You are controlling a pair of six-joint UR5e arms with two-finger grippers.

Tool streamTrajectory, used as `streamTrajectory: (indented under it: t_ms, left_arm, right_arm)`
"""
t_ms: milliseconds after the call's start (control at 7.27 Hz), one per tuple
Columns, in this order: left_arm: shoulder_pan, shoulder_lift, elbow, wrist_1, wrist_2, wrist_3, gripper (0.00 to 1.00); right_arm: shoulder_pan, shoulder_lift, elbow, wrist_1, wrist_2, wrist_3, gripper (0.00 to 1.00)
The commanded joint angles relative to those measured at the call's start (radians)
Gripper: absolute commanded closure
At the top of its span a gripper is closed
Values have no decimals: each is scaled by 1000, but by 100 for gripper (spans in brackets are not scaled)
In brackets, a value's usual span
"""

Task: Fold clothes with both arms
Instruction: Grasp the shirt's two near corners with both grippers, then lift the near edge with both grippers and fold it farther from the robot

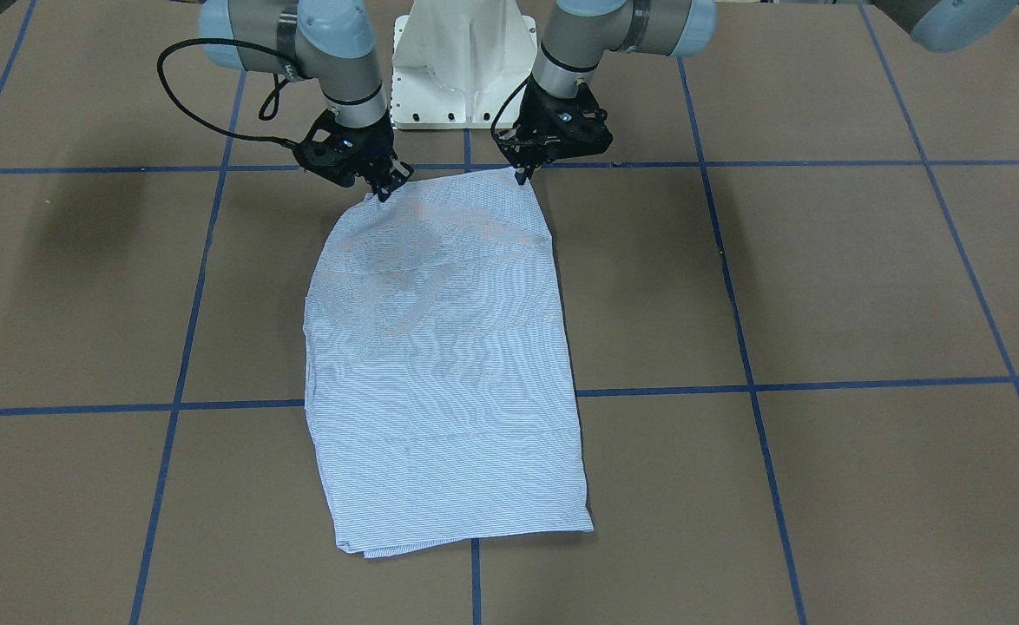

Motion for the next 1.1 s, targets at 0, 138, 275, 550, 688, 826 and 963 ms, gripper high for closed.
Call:
streamTrajectory:
  t_ms: [0,138,275,550,688,826,963]
  left_arm:
    - [6,-1,-124,173,-6,8,100]
    - [11,-2,-173,241,-26,8,100]
    - [26,-4,-207,281,-55,8,100]
    - [78,-5,-312,379,-75,10,100]
    - [107,-8,-383,447,-117,10,100]
    - [112,-10,-435,465,-160,10,100]
    - [114,-10,-487,502,-194,10,100]
  right_arm:
    - [18,-36,105,-1,75,-2,100]
    - [18,-55,159,-1,102,-2,100]
    - [18,-56,199,-9,159,-2,100]
    - [34,-54,277,-16,318,-2,100]
    - [40,-54,304,-16,393,-2,100]
    - [50,-53,334,-16,464,-1,100]
    - [69,-53,376,-16,542,6,100]
